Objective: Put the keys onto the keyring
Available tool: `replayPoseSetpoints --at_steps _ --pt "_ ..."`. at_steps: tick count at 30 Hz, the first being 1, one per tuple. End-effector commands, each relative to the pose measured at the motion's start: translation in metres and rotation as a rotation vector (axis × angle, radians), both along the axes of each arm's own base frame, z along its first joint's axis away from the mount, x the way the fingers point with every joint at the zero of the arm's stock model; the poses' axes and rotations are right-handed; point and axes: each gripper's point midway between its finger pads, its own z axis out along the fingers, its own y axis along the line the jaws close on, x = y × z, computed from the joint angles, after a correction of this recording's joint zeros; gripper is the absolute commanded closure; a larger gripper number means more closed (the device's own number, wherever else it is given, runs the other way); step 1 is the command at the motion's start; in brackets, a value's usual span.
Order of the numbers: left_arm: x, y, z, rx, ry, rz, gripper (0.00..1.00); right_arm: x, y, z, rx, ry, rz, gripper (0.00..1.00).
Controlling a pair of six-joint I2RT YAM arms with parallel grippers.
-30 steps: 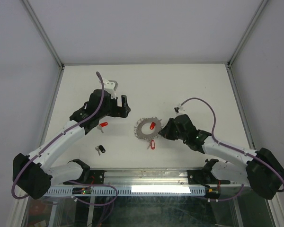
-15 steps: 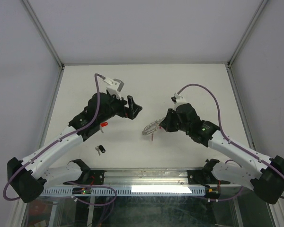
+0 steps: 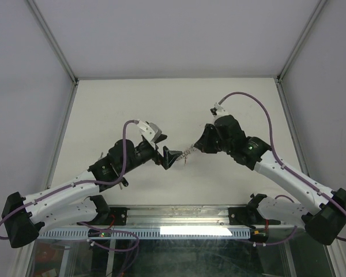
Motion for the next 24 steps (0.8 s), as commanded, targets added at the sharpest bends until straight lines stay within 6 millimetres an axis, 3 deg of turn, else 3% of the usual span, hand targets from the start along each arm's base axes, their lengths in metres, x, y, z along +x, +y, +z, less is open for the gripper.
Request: replayPoseSetpoints --at_steps 1,8,14,24 --pt "-0.006 -0.008 0.047 -0.089 -0.228 -0.079 0.09 0.005 0.01 0.046 0.127 -0.04 -0.011 1.0" --pt "0.004 -0.025 0.041 -0.034 -0.216 -0.064 0.13 0.003 0.012 0.054 0.152 -0.036 -0.004 1.0" --pt "0.028 -0.008 0.046 -0.037 -0.068 0.14 0.03 0.003 0.009 0.052 0.142 -0.036 -0.011 1.0" --pt "0.018 -0.01 0.039 0.05 -0.024 0.085 0.01 0.003 0.009 0.051 0.141 -0.034 -0.007 1.0"
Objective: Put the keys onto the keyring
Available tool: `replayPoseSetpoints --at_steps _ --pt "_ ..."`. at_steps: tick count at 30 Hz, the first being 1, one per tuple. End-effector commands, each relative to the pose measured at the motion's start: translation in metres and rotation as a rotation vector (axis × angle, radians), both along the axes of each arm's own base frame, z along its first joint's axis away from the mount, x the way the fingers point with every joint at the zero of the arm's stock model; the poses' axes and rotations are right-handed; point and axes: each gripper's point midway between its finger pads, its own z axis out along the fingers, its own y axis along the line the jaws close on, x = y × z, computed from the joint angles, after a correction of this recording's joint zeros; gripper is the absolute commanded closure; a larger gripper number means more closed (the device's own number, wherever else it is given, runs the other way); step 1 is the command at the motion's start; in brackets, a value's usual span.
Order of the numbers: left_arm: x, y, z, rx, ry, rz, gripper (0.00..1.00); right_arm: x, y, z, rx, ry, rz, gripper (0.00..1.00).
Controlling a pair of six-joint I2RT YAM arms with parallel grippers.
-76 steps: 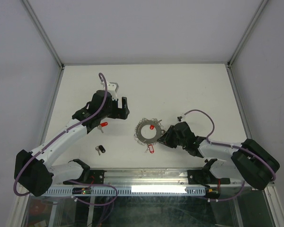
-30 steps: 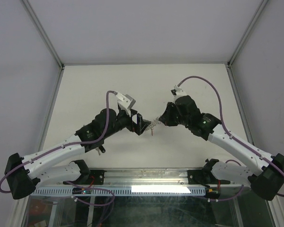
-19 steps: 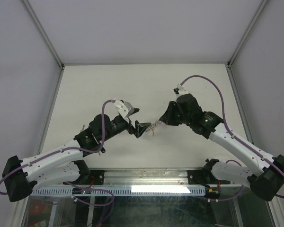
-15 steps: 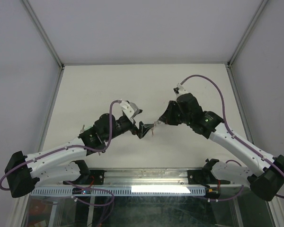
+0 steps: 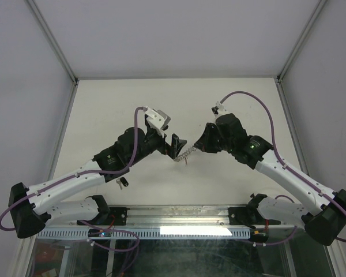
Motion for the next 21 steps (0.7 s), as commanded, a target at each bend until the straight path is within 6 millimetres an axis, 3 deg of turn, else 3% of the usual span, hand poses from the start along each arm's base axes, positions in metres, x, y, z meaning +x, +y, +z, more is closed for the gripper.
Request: replayPoseSetpoints --at_steps 1,6,14,21 --pt "-0.006 0.004 0.002 -0.001 -0.004 -0.012 0.01 0.008 0.008 0.043 0.1 -0.09 0.002 1.0" --pt "-0.003 0.006 0.006 0.011 -0.024 0.004 0.01 0.007 0.009 0.045 0.105 -0.09 0.009 1.0" --pt "-0.013 -0.002 -0.004 0.045 -0.022 -0.061 0.01 0.008 0.006 0.048 0.099 -0.1 0.0 1.0" --pt "-0.009 0.002 -0.008 0.104 -0.033 -0.042 0.05 0.01 0.005 0.045 0.088 -0.101 0.002 1.0"
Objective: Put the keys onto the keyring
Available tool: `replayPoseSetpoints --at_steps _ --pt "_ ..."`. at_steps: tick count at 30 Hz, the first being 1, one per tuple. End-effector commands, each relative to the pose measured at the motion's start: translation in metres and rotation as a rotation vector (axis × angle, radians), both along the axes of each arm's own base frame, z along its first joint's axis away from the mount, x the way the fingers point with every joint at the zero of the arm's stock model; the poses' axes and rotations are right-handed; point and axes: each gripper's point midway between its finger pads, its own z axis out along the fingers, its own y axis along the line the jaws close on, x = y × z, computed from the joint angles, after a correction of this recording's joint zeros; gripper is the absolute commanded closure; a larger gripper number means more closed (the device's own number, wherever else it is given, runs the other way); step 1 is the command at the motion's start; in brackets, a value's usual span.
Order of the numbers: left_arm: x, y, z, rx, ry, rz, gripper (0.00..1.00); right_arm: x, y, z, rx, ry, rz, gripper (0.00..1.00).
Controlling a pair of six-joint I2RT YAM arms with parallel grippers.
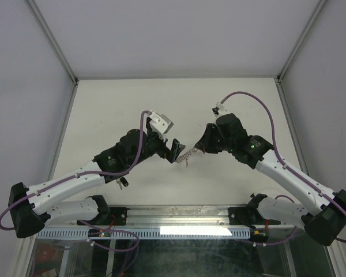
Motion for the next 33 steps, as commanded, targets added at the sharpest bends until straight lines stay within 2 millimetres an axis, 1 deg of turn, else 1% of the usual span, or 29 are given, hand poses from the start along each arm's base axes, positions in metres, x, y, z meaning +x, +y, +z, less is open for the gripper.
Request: replayPoseSetpoints --at_steps 1,4,6,8,12,19,23,29,33 --pt "0.0 -0.002 0.015 0.008 -0.046 -0.013 0.05 0.011 0.008 0.047 0.096 -0.115 0.005 1.0" --pt "0.001 -0.004 0.013 0.024 -0.036 -0.019 0.04 0.011 0.009 0.047 0.099 -0.114 0.006 1.0" --pt "0.0 -0.007 0.007 0.04 -0.024 -0.028 0.03 0.011 0.009 0.048 0.102 -0.114 0.008 1.0" --pt "-0.004 -0.012 0.003 0.034 -0.019 -0.062 0.03 0.011 0.009 0.049 0.105 -0.114 0.01 1.0" --pt "-0.017 -0.02 0.003 -0.002 -0.047 -0.111 0.04 0.01 0.008 0.05 0.099 -0.114 0.012 1.0" --pt "-0.033 -0.031 -0.01 0.022 -0.103 -0.161 0.04 0.011 0.009 0.056 0.11 -0.117 0.016 1.0" --pt "-0.03 -0.037 -0.017 0.048 -0.112 -0.171 0.1 0.009 0.01 0.058 0.117 -0.117 0.022 1.0" --pt "-0.022 -0.045 -0.017 0.078 -0.131 -0.166 0.19 0.007 0.012 0.061 0.133 -0.109 0.034 1.0" --pt "-0.021 -0.052 -0.017 0.084 -0.133 -0.18 0.24 0.005 0.013 0.063 0.142 -0.106 0.04 1.0"
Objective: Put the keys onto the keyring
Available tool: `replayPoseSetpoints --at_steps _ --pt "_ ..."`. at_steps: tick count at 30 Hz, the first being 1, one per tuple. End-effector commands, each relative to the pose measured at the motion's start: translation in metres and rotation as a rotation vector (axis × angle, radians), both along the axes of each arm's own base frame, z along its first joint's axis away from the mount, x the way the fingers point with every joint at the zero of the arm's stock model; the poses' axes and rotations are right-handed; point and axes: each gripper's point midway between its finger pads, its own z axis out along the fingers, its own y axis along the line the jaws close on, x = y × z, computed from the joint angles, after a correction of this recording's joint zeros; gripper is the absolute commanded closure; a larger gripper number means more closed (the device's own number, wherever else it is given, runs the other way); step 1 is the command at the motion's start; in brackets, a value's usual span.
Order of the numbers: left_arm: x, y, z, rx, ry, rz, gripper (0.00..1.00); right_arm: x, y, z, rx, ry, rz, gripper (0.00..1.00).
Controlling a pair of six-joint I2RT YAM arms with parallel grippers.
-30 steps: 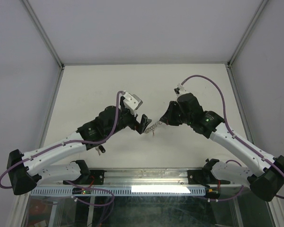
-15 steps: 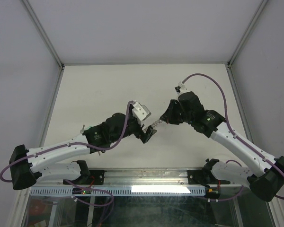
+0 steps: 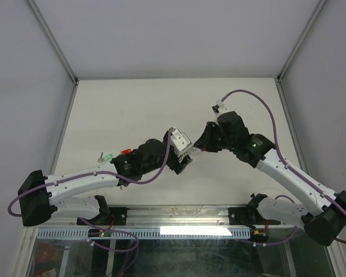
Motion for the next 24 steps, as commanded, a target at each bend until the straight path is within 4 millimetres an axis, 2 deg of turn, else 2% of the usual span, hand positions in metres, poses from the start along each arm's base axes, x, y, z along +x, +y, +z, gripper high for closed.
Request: replayPoseSetpoints --at_steps 1,8,24 --pt "0.005 -0.015 0.037 -0.082 -0.072 -0.018 0.26 0.006 0.01 0.051 0.118 -0.105 0.02 1.0" --pt "0.007 -0.019 0.037 -0.08 -0.076 -0.022 0.4 0.003 0.012 0.054 0.137 -0.1 0.03 1.0" --pt "0.01 -0.024 0.032 -0.063 -0.079 -0.027 0.5 -0.002 0.018 0.062 0.175 -0.092 0.058 1.0"
